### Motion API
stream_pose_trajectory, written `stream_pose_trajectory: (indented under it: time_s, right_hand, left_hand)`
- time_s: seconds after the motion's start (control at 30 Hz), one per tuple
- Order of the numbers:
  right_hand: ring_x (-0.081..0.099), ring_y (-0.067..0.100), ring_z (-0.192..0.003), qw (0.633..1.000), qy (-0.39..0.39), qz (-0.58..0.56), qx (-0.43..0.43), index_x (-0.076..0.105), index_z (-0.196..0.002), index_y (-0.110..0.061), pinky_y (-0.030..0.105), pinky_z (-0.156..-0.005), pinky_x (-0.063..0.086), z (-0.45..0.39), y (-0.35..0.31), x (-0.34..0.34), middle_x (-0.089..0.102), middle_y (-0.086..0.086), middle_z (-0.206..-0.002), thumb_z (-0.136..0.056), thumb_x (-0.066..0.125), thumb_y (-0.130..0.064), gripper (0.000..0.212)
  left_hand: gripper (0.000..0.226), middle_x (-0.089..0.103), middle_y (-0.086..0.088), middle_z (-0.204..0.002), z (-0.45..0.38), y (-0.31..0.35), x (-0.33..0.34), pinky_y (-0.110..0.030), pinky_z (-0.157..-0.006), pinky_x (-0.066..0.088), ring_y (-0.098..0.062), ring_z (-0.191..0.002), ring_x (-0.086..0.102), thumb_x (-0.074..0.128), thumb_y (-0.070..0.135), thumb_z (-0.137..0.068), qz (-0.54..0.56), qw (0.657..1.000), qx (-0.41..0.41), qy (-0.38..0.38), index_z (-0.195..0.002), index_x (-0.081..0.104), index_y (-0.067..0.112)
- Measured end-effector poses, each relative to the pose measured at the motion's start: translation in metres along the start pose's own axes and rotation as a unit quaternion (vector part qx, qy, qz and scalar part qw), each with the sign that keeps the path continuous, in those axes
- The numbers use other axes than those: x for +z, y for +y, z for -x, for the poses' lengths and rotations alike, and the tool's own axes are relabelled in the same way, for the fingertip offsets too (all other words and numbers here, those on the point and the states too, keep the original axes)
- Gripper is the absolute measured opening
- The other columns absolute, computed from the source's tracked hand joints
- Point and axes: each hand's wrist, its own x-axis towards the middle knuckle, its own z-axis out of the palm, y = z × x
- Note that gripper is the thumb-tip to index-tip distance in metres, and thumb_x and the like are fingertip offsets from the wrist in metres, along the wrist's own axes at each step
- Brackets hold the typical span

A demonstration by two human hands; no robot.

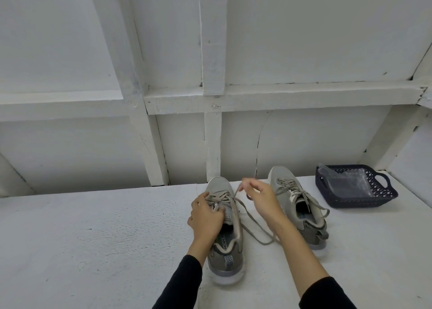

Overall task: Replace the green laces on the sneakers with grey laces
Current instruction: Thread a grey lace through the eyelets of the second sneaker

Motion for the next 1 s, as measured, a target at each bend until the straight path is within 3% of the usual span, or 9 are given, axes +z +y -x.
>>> stream_pose_trajectory:
  time_s: [0.1, 0.17, 0.33, 0.5, 0.73, 0.8, 0.87, 0.93, 1.0]
  right_hand:
    - [0.064, 0.012, -0.08, 0.968, 0.023, -0.249, -0.021, 0.06, -0.084, -0.007, 0.025, -0.082, 0.053, 0.004, -0.024, -0.007, 0.07, 0.005, -0.087, -0.101, 0.046, -0.017, 0.024]
    - [0.056, 0.014, -0.063, 0.95, 0.044, -0.309, -0.033, 0.055, -0.082, -0.005, 0.027, -0.068, 0.053, 0.005, -0.033, -0.01, 0.058, 0.005, -0.07, -0.101, 0.045, -0.018, 0.026]
    - [0.041, 0.009, -0.058, 0.996, 0.067, 0.051, -0.015, 0.051, -0.093, -0.012, 0.028, -0.057, 0.036, 0.002, -0.005, -0.004, 0.047, 0.0, -0.064, -0.098, 0.05, -0.039, 0.028]
    - [0.057, 0.016, -0.079, 0.955, -0.068, 0.284, 0.059, 0.061, -0.079, -0.026, 0.033, -0.069, 0.043, -0.001, 0.034, 0.005, 0.064, -0.003, -0.082, -0.095, 0.053, -0.04, 0.023]
    - [0.052, 0.013, -0.081, 0.992, 0.011, -0.096, 0.079, 0.061, -0.077, -0.015, 0.021, -0.072, 0.039, 0.0, 0.006, -0.008, 0.058, 0.002, -0.086, -0.1, 0.05, -0.021, 0.026]
    - [0.061, 0.019, -0.098, 0.95, 0.027, -0.302, 0.079, 0.06, -0.088, -0.009, 0.03, -0.091, 0.045, -0.001, 0.0, -0.016, 0.067, 0.009, -0.099, -0.101, 0.045, -0.019, 0.022]
    - [0.065, 0.021, -0.087, 0.895, 0.05, -0.44, 0.059, 0.053, -0.085, -0.008, 0.034, -0.088, 0.05, -0.002, -0.004, -0.024, 0.067, 0.01, -0.086, -0.103, 0.04, -0.019, 0.024]
    - [0.052, 0.015, -0.057, 0.891, 0.083, -0.443, 0.047, 0.046, -0.078, -0.01, 0.029, -0.067, 0.05, -0.003, -0.006, -0.026, 0.052, 0.003, -0.065, -0.104, 0.039, -0.021, 0.029]
    - [0.032, 0.01, -0.047, 0.946, 0.106, -0.304, 0.048, 0.042, -0.077, -0.012, 0.021, -0.049, 0.036, -0.002, -0.007, -0.022, 0.038, -0.001, -0.06, -0.104, 0.041, -0.026, 0.03]
  left_hand:
    - [0.055, 0.041, -0.002, -0.141, -0.001, -0.003, 0.0, -0.05, -0.111, 0.028, -0.021, -0.123, 0.049, 0.062, 0.028, -0.087, 0.024, 1.0, -0.01, 0.007, -0.137, 0.039, 0.025]
    - [0.057, 0.04, -0.002, -0.143, 0.0, -0.003, 0.001, -0.052, -0.111, 0.027, -0.021, -0.127, 0.046, 0.065, 0.027, -0.085, 0.021, 0.999, -0.008, 0.034, -0.136, 0.04, 0.025]
    - [0.055, 0.041, -0.002, -0.134, 0.004, -0.002, 0.001, -0.048, -0.104, 0.034, -0.024, -0.12, 0.047, 0.067, 0.031, -0.083, 0.015, 0.998, -0.01, 0.054, -0.13, 0.041, 0.024]
    - [0.051, 0.049, -0.001, -0.12, 0.007, -0.003, -0.001, -0.041, -0.094, 0.043, -0.024, -0.11, 0.052, 0.071, 0.029, -0.08, 0.047, 0.995, -0.015, 0.084, -0.121, 0.043, 0.021]
    - [0.046, 0.059, 0.008, -0.113, 0.007, -0.004, -0.002, -0.046, -0.088, 0.052, -0.017, -0.101, 0.06, 0.069, 0.02, -0.079, 0.102, 0.992, -0.002, 0.08, -0.112, 0.038, 0.031]
    - [0.046, 0.058, 0.008, -0.112, 0.007, -0.004, -0.002, -0.044, -0.088, 0.052, -0.017, -0.101, 0.06, 0.067, 0.016, -0.08, 0.109, 0.991, -0.002, 0.081, -0.113, 0.039, 0.029]
    - [0.043, 0.061, 0.009, -0.107, 0.007, -0.004, -0.001, -0.042, -0.085, 0.053, -0.016, -0.097, 0.061, 0.064, 0.01, -0.082, 0.11, 0.991, 0.004, 0.074, -0.113, 0.04, 0.028]
    - [0.039, 0.063, 0.013, -0.101, 0.007, -0.004, -0.001, -0.038, -0.08, 0.053, -0.013, -0.092, 0.062, 0.062, 0.007, -0.083, 0.105, 0.991, 0.018, 0.075, -0.109, 0.044, 0.028]
    - [0.035, 0.064, 0.016, -0.095, 0.006, -0.004, -0.001, -0.033, -0.077, 0.052, -0.01, -0.089, 0.063, 0.06, 0.002, -0.082, 0.1, 0.991, 0.035, 0.076, -0.102, 0.051, 0.029]
